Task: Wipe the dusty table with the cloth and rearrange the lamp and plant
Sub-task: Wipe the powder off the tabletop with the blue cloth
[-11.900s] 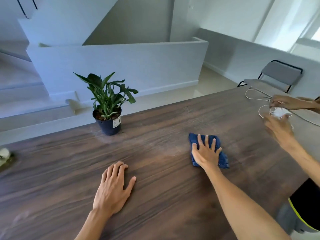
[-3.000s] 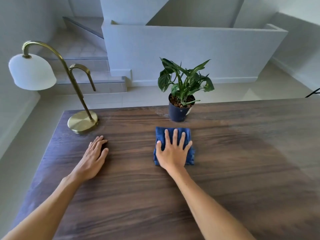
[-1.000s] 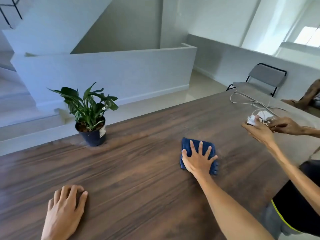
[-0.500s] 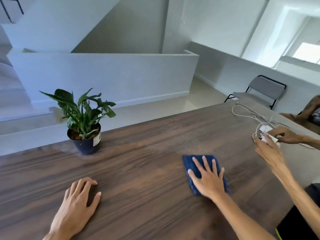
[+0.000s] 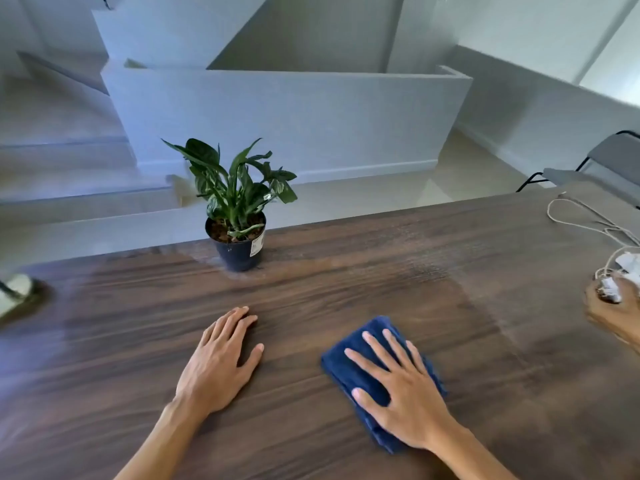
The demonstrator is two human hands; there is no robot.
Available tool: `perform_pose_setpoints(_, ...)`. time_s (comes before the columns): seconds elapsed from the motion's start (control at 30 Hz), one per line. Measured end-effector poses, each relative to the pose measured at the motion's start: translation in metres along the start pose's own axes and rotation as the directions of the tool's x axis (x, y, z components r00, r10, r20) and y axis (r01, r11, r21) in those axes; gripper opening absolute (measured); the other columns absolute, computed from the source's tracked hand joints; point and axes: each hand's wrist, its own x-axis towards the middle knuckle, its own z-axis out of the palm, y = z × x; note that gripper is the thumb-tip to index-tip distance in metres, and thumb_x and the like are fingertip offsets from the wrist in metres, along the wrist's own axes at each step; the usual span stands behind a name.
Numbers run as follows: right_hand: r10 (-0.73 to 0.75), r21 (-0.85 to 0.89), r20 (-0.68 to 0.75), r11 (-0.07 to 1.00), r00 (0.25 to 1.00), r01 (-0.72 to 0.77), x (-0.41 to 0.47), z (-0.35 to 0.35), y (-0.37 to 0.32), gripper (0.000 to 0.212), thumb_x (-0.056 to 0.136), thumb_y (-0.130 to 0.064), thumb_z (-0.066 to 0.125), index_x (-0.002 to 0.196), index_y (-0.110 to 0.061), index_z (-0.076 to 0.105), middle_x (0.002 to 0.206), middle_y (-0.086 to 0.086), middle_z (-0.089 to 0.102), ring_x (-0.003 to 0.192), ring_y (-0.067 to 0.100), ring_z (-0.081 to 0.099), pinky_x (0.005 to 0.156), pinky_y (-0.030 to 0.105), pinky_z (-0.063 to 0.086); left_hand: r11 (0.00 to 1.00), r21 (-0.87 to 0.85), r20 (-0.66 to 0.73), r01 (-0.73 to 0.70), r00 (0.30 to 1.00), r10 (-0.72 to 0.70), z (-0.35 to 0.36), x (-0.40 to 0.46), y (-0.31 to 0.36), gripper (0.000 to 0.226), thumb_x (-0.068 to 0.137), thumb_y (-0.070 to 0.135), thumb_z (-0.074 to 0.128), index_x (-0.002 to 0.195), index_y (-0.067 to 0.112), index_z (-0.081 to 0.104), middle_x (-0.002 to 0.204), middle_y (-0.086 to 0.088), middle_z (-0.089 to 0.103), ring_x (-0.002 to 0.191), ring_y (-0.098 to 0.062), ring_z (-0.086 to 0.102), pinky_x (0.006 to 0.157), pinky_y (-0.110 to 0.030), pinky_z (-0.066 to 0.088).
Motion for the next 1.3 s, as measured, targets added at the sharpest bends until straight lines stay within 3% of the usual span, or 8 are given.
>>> perform_pose_setpoints(0.13,0.349,-0.025,0.0,0.937,0.937,-0.349,0.062,-0.025,0.068,0.065,0.087,-0.081,0.009,0.148,-0.063,-0.006,0.165,-0.018,-0.014,0.152,0.018,-0.02,0.123,0.049,-0.007,1.0,0.015,0.004,-0.004,1.0,0.004,0.002,-0.001,0.003,0.063,0.097,0.062,0.025,0.15,0.029,0.031,0.162,0.008,0.022,0.151,-0.01,0.013,0.124,-0.03,0.011)
perform_pose_setpoints(0.23,0.44,0.027,0.005,0.898,0.898,-0.44,0.157,-0.032,0.053,0.065,0.094,-0.073,0.017,0.153,-0.055,-0.001,0.167,-0.009,-0.014,0.152,0.029,-0.019,0.12,0.059,-0.009,1.0,0.004,-0.007,0.001,1.0,-0.001,0.003,-0.001,0.002,0.063,0.096,0.062,0.024,0.15,0.03,0.03,0.162,0.009,0.021,0.151,-0.009,0.011,0.124,-0.032,0.011)
perform_pose_setpoints(0.4,0.159,0.018,-0.018,0.987,0.987,-0.159,0.229,-0.01,-0.061,0.06,0.098,-0.063,0.019,0.155,-0.051,0.007,0.168,-0.007,-0.005,0.153,0.03,-0.014,0.12,0.059,-0.009,0.998,-0.047,-0.057,-0.028,0.998,0.026,0.007,0.002,-0.006,0.053,0.098,0.051,0.03,0.145,0.027,0.039,0.158,0.01,0.029,0.149,-0.007,0.018,0.123,-0.031,0.018)
perform_pose_setpoints(0.57,-0.115,-0.035,-0.034,0.993,0.993,0.114,0.117,0.012,-0.083,0.058,0.096,-0.067,0.016,0.152,-0.057,0.01,0.166,-0.017,0.002,0.155,0.017,-0.006,0.123,0.049,-0.001,0.977,-0.204,-0.155,-0.061,0.988,0.029,0.007,-0.003,-0.013,0.036,0.097,0.033,0.033,0.122,0.02,0.055,0.137,0.008,0.05,0.137,-0.009,0.038,0.113,-0.03,0.033)
perform_pose_setpoints(0.73,0.175,-0.042,0.045,0.984,0.984,-0.173,0.139,-0.024,-0.01,0.062,0.088,-0.079,0.009,0.147,-0.065,-0.003,0.166,-0.017,-0.012,0.153,0.02,-0.017,0.123,0.051,-0.005,0.983,-0.095,-0.101,-0.155,0.984,0.145,-0.009,-0.014,-0.046,0.037,0.101,0.04,0.032,0.13,0.029,0.052,0.147,0.011,0.045,0.142,-0.005,0.033,0.117,-0.026,0.028)
perform_pose_setpoints(0.87,0.368,0.037,0.021,0.929,0.929,-0.369,0.212,-0.019,-0.06,0.063,0.096,-0.067,0.02,0.155,-0.051,0.004,0.168,-0.005,-0.008,0.152,0.032,-0.017,0.118,0.062,-0.01,0.994,-0.073,-0.135,-0.075,0.989,0.065,-0.028,-0.041,-0.092,0.039,0.101,0.042,0.033,0.131,0.026,0.053,0.147,0.009,0.047,0.14,-0.008,0.036,0.116,-0.027,0.03)
perform_pose_setpoints(1.07,0.142,0.047,-0.042,0.989,0.989,-0.14,0.156,0.024,-0.174,0.059,0.099,-0.059,0.019,0.156,-0.048,0.009,0.168,-0.007,-0.001,0.154,0.025,-0.01,0.122,0.055,-0.008,0.995,-0.094,-0.156,-0.023,0.988,0.008,-0.038,-0.072,-0.121,0.038,0.101,0.039,0.036,0.129,0.022,0.056,0.144,0.005,0.05,0.139,-0.009,0.038,0.116,-0.025,0.028)
perform_pose_setpoints(1.3,0.048,-0.081,-0.018,0.996,0.999,-0.049,0.04,0.031,-0.137,0.063,0.088,-0.074,0.004,0.15,-0.06,0.001,0.166,-0.016,-0.008,0.153,0.012,-0.016,0.123,0.047,-0.005,0.993,-0.108,-0.12,-0.036,0.993,0.023,-0.049,-0.115,-0.126,0.038,0.102,0.04,0.037,0.131,0.023,0.055,0.149,0.005,0.046,0.144,-0.008,0.032,0.117,-0.02,0.021)
